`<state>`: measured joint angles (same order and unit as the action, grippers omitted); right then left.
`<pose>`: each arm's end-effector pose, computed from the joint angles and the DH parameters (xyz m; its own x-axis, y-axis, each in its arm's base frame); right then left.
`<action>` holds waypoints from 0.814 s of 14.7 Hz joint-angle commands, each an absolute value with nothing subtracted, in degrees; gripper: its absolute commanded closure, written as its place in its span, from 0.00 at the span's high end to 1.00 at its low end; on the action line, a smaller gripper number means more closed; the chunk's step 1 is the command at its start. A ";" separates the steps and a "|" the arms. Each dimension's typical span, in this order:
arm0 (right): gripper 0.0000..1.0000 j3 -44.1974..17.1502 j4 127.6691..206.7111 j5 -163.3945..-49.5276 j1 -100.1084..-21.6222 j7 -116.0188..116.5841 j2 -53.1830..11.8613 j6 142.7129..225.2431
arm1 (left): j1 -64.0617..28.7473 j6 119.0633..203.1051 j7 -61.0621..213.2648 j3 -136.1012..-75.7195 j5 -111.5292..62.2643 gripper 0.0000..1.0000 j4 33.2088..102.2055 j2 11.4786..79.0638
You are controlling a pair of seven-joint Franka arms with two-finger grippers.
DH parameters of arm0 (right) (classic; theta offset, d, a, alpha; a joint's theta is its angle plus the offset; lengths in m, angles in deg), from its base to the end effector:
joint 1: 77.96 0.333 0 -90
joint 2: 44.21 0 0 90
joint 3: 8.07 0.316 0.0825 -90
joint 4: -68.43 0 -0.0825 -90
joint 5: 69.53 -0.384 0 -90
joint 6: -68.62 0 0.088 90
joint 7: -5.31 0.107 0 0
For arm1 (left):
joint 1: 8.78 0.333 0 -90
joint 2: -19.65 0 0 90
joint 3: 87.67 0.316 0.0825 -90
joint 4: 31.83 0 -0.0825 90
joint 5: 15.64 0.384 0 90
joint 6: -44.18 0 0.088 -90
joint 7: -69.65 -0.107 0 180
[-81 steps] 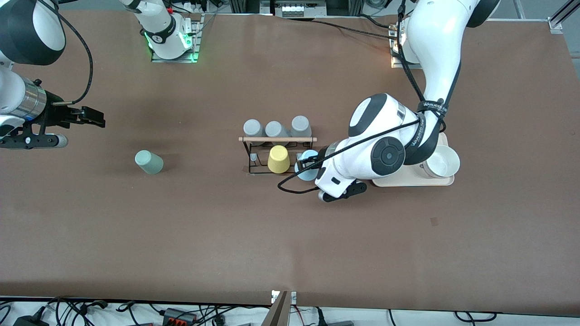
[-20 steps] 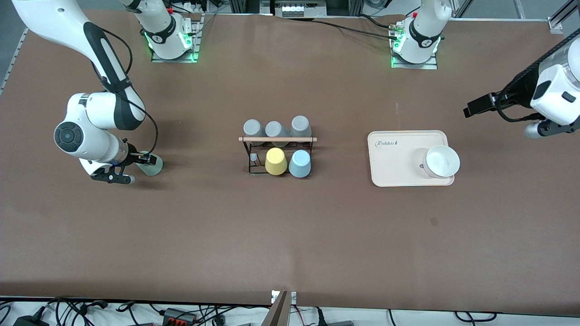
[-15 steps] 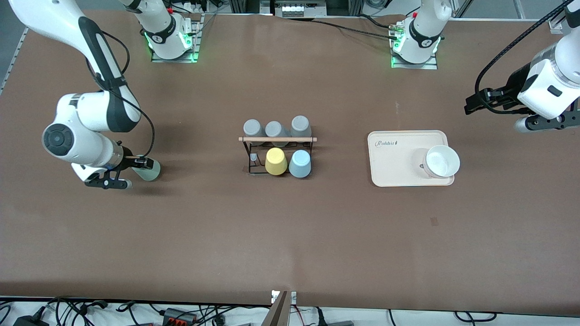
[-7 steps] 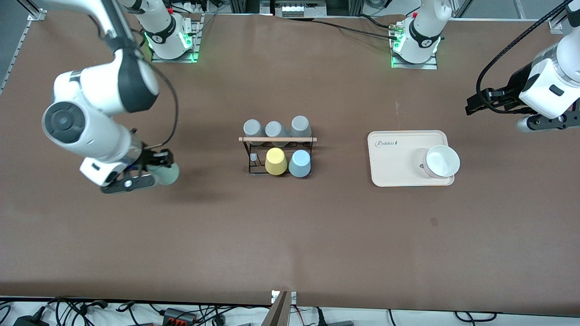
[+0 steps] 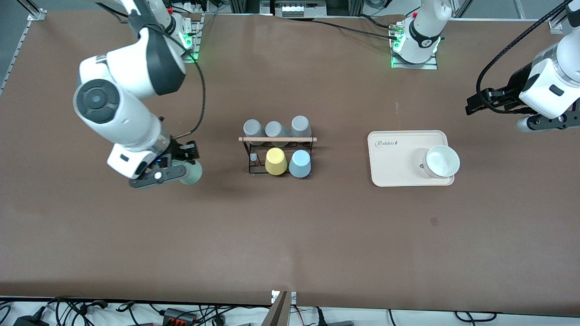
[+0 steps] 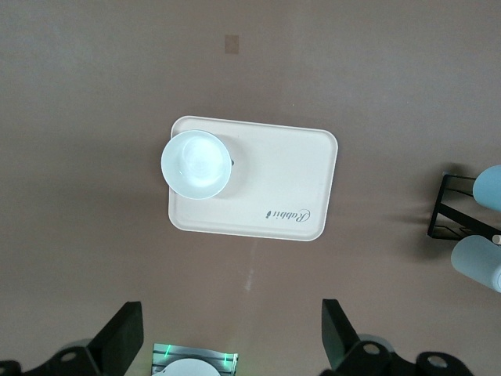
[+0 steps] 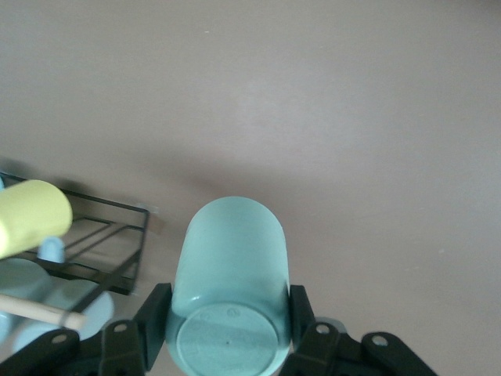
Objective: Hang scattered cups on rack with three cups
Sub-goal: 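Lift and carry the teal cup with the right gripper to the rack, then lower the teal cup beside the yellow cup and open the right gripper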
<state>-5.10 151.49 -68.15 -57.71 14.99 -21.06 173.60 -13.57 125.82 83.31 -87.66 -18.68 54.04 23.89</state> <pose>0.6254 0.2604 0.4546 0.9714 0.2365 -0.0202 0.2366 -0.9716 0.0062 0.5586 -0.0530 0.6052 0.9768 0.1475 -0.1554 0.1519 -0.9883 0.0168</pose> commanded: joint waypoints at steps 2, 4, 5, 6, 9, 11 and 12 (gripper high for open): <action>0.24 -5.44 148.85 -68.56 -52.31 27.00 -18.73 172.68 | -13.18 126.01 81.60 -87.67 -18.01 1.00 55.09 22.64; 0.25 -5.35 148.76 -68.65 -49.94 32.01 -18.11 173.21 | -13.27 125.92 81.87 -87.93 -18.01 1.00 55.10 22.73; 0.25 -5.44 148.68 -68.56 -48.53 34.64 -17.76 173.82 | -13.27 126.01 81.78 -87.94 -18.01 1.00 55.09 22.73; 0.25 -5.44 148.68 -68.56 -47.74 37.02 -17.32 174.78 | -13.27 126.01 81.78 -87.94 -18.01 1.00 55.09 22.64; 0.25 -5.44 148.68 -68.56 -46.15 39.59 -16.70 175.06 | -13.27 126.01 81.69 -87.94 -18.01 1.00 55.09 22.64; 0.25 -5.44 148.76 -68.47 -45.27 39.77 -16.00 175.06 | -13.27 126.01 81.69 -87.94 -18.01 1.00 55.09 22.64; 0.25 -5.44 148.76 -68.47 -45.18 39.77 -15.56 175.14 | -13.27 126.01 81.60 -87.94 -18.01 1.00 55.09 22.73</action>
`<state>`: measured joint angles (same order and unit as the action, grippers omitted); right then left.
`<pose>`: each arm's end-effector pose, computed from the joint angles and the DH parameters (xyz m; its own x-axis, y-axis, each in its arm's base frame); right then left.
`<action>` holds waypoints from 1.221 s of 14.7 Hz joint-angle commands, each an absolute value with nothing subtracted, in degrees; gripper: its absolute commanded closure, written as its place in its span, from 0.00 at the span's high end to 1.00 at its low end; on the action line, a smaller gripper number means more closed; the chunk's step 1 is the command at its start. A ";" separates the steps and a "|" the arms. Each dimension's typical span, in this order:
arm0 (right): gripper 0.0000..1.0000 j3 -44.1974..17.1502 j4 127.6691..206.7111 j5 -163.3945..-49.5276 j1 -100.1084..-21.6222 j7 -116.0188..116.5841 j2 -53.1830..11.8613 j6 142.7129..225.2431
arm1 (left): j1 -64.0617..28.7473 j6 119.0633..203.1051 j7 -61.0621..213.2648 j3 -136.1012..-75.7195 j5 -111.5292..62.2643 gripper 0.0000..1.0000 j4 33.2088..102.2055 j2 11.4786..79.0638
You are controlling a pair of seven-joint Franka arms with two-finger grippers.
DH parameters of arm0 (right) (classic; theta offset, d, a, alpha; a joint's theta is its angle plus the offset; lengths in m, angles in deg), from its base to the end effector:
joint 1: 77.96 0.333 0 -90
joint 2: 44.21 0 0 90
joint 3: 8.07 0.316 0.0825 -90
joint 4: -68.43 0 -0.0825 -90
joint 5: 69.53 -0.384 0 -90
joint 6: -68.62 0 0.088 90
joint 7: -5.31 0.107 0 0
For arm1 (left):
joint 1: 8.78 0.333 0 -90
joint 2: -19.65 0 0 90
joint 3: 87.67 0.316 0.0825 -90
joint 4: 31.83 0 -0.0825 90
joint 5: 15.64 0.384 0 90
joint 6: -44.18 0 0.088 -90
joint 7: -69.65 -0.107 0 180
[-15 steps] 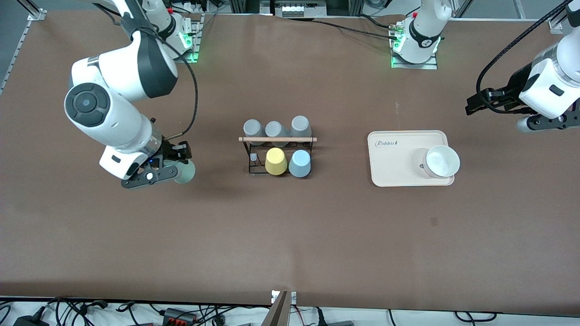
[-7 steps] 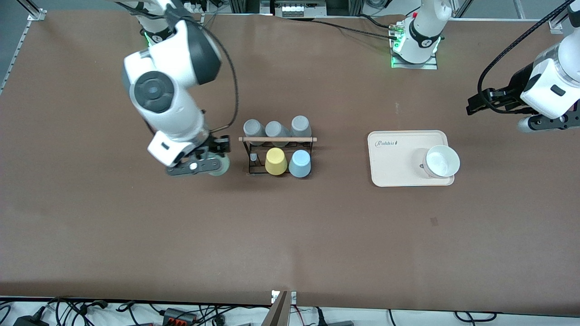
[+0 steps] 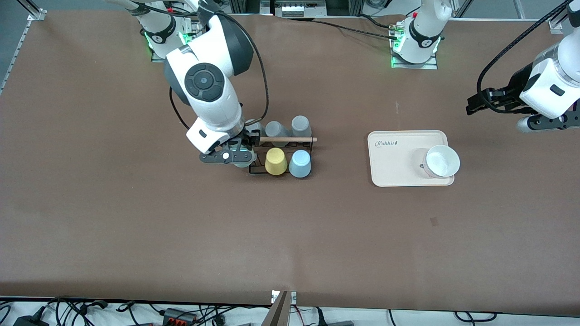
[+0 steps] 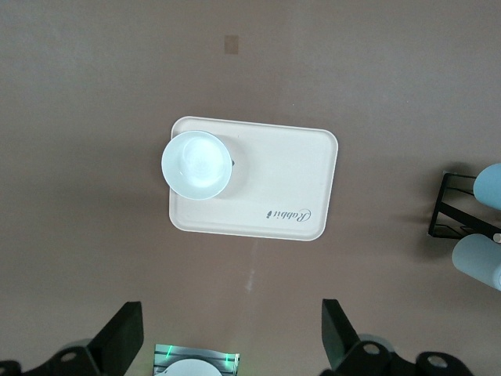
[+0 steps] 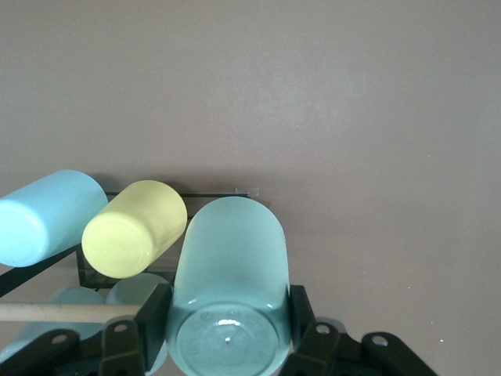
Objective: Hang scattered cups on rack with three cups
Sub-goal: 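Lower the teal cup beside the yellow cup and open the right gripper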
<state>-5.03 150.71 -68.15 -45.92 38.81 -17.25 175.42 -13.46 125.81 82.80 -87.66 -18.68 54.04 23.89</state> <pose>0.5690 0.3900 0.4183 0.9989 0.0294 -0.0357 0.0302 -0.9993 0.0220 0.5587 -0.0520 0.6052 0.9778 0.1405 -0.1555 0.1451 -0.9893 0.0181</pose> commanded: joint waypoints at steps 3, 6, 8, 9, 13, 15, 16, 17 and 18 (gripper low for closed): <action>0.25 -5.35 148.76 -68.65 -44.74 39.77 -14.42 176.02 | -13.27 126.01 81.60 -87.94 -18.01 1.00 55.09 22.73; 0.25 -5.35 148.76 -68.74 -44.74 39.24 -14.07 176.11 | -13.27 126.01 81.60 -87.94 -18.01 1.00 55.18 22.64; 0.25 -5.35 148.76 -68.82 -44.83 39.15 -13.54 176.11 | -13.27 126.01 81.60 -87.94 -18.01 1.00 55.09 22.73; 0.25 -5.26 148.68 -68.91 -44.83 39.15 -12.93 176.20 | -13.27 126.01 81.60 -87.94 -18.01 1.00 55.09 22.73; 0.25 -5.35 148.68 -71.19 -44.83 39.24 -11.52 176.20 | -13.18 126.01 81.60 -87.94 -18.01 1.00 55.09 22.73; 0.25 -5.35 148.68 -71.29 -44.83 39.24 -10.99 176.20 | -13.18 126.01 81.60 -87.94 -18.01 1.00 55.09 22.64; 0.25 -5.35 148.68 -71.29 -44.83 39.24 -10.82 176.29 | -13.18 126.01 81.60 -87.94 -18.01 1.00 55.18 22.64; 0.25 -5.35 148.68 -71.37 -44.83 39.24 -10.47 176.64 | -13.18 126.01 81.60 -87.94 -18.01 1.00 55.10 22.73; 0.25 -5.26 148.76 -71.46 -44.83 39.24 -10.11 176.90 | -13.18 126.01 81.60 -87.94 -18.01 1.00 55.18 22.64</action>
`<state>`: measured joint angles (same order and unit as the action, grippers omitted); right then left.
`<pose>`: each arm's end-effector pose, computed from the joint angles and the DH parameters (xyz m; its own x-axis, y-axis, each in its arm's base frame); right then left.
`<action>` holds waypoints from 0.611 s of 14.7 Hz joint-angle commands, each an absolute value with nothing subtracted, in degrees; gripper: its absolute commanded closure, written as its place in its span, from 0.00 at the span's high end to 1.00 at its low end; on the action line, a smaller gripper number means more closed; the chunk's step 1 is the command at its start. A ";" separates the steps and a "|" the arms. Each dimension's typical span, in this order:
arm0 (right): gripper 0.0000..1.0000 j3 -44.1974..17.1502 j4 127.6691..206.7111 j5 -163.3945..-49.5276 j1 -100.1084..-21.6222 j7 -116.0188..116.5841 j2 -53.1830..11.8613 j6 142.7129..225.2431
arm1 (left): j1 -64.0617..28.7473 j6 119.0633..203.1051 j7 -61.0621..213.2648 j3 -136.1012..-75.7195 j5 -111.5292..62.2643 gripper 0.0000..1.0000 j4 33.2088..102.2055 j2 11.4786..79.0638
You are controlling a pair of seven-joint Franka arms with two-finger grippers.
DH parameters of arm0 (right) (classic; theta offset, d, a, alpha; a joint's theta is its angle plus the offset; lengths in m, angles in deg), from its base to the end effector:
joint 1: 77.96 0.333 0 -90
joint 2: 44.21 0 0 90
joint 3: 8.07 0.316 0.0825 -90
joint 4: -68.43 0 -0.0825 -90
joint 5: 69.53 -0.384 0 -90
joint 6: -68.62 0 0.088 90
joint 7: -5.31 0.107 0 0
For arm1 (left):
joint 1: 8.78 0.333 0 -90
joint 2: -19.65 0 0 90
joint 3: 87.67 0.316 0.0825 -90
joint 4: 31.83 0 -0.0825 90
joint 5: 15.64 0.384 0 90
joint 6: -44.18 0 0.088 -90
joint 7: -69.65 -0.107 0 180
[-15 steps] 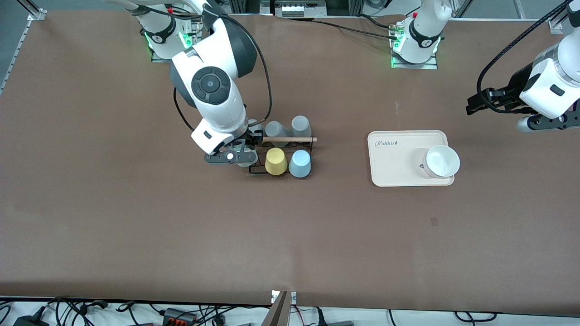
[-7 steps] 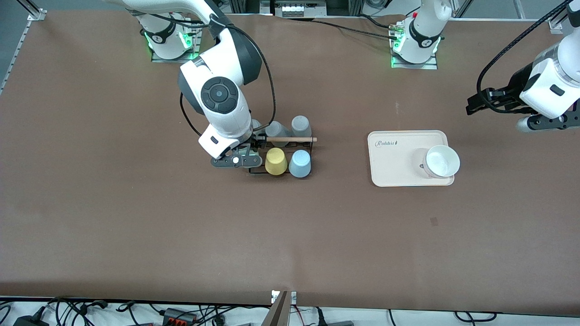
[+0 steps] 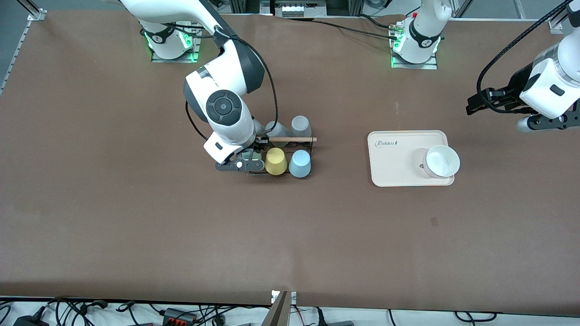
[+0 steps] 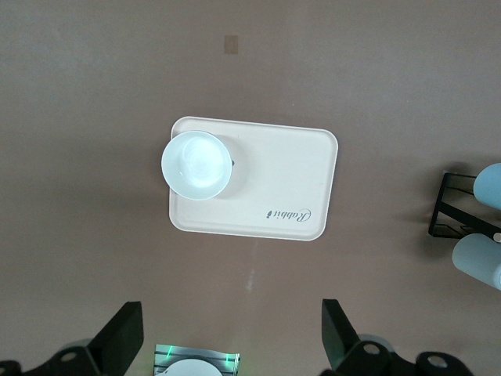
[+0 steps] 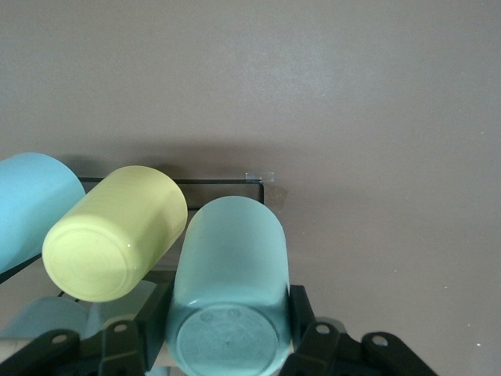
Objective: Hang scattered cups on rack with three cups
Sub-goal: 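Lower the teal cup beside the yellow cup and open the right gripper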
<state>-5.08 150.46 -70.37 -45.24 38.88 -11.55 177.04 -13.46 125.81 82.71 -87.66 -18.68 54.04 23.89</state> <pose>0.5707 0.4038 0.3536 0.9933 0.0236 -0.1135 0.0267 -0.9993 0.0256 0.5587 -0.0520 0.6052 0.9780 0.1390 -0.1554 0.1435 -0.9895 0.0184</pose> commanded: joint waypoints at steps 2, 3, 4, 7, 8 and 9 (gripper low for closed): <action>0.25 -5.35 148.76 -71.46 -44.83 39.33 -9.41 177.86 | -13.18 126.01 81.60 -87.94 -18.01 1.00 55.18 22.64; 0.25 -5.26 148.68 -71.46 -44.83 39.33 -8.89 178.30 | -13.18 126.01 81.60 -87.94 -18.01 1.00 55.18 22.64; 0.25 -5.35 148.68 -71.46 -44.83 39.33 -8.71 178.92 | -13.18 126.01 81.60 -87.94 -18.01 1.00 55.10 22.64; 0.25 -5.35 148.68 -71.37 -44.83 39.33 -7.74 179.98 | -13.18 126.01 81.52 -87.94 -18.01 1.00 55.18 22.64; 0.25 -5.35 148.68 -71.37 -44.83 39.33 -7.56 180.33 | -13.18 126.01 81.60 -87.94 -18.01 1.00 55.10 22.64; 0.25 -5.35 148.76 -71.46 -44.83 39.24 -7.48 180.94 | -13.18 126.01 81.60 -87.94 -18.01 1.00 55.09 22.64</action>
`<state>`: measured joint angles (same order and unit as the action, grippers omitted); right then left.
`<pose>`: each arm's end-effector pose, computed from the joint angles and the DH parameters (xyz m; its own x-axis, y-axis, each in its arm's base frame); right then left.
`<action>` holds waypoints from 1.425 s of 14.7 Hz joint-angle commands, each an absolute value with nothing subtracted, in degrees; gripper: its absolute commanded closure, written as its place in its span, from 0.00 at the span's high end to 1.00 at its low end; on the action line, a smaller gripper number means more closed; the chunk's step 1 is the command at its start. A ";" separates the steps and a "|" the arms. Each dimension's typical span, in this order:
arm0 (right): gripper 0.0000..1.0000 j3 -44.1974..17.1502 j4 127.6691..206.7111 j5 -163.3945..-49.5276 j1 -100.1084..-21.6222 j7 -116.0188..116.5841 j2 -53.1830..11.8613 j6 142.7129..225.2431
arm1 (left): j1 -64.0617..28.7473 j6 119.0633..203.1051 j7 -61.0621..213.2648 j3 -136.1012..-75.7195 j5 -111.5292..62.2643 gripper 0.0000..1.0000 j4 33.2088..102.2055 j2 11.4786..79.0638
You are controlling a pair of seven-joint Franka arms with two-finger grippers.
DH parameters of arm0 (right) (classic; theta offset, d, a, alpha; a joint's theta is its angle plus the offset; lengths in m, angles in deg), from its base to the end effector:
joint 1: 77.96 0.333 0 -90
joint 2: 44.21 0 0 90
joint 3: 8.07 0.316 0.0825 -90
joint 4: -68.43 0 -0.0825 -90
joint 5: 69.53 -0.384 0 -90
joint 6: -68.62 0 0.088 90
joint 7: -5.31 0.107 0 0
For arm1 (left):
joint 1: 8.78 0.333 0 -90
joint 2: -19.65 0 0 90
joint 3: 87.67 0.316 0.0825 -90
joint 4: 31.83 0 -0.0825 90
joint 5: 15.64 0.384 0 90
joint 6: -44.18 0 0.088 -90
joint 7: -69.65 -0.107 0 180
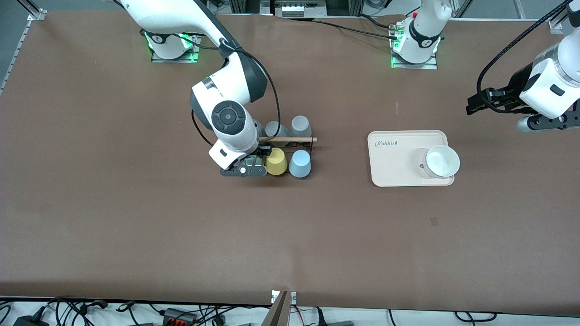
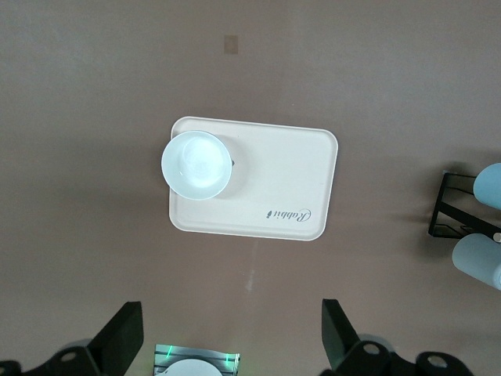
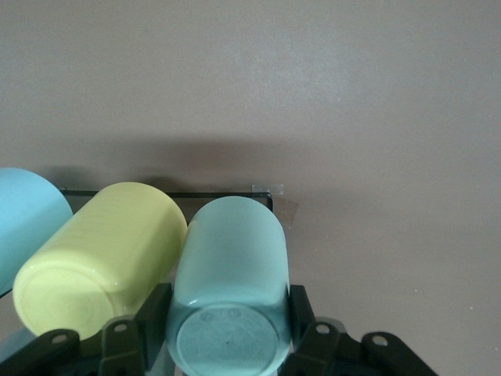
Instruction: Hang scattered cups on rack with three cups
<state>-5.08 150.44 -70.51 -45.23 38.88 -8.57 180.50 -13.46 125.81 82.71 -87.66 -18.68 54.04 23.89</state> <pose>0.5767 0.4080 0.3218 0.9939 0.0210 -0.1086 0.0231 -0.9996 0.0174 0.5587 -0.0520 0.6052 0.9780 0.1390 -0.1554 0.1435 -0.9895 0.0184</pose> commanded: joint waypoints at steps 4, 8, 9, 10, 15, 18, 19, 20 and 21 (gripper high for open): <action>1.00 -5.35 148.68 -71.46 -44.74 39.85 -7.30 180.86 | -13.18 126.01 81.60 -87.94 -18.01 1.00 55.10 22.73; 1.00 -5.61 148.68 -71.37 -45.70 41.53 -9.41 180.24 | -13.18 126.01 81.60 -87.94 -18.01 1.00 55.09 22.64; 1.00 -5.96 148.68 -71.37 -46.14 41.44 -11.32 179.81 | -13.18 126.01 81.60 -87.94 -18.01 1.00 55.09 22.64; 1.00 -6.05 148.68 -71.37 -46.76 41.09 -12.82 179.63 | -13.18 126.01 81.60 -87.94 -18.01 1.00 55.09 22.73; 1.00 -6.58 148.76 -69.71 -51.50 40.74 -17.66 177.44 | -13.27 126.01 81.60 -87.94 -18.01 1.00 55.09 22.73; 1.00 -6.93 148.68 -69.70 -57.82 32.07 -20.56 174.80 | -13.27 126.01 81.60 -87.94 -18.01 1.00 55.09 22.73; 1.00 -7.02 148.68 -69.36 -59.49 29.34 -21.53 173.23 | -13.27 126.01 81.78 -87.94 -18.01 1.00 55.09 22.73; 1.00 -7.19 148.68 -69.35 -61.33 27.39 -22.15 171.82 | -13.27 126.01 81.95 -88.02 -18.01 1.00 55.09 22.73; 1.00 -7.20 148.68 -69.35 -63.09 25.64 -23.02 170.85 | -13.27 126.01 82.04 -88.11 -18.01 1.00 55.09 22.64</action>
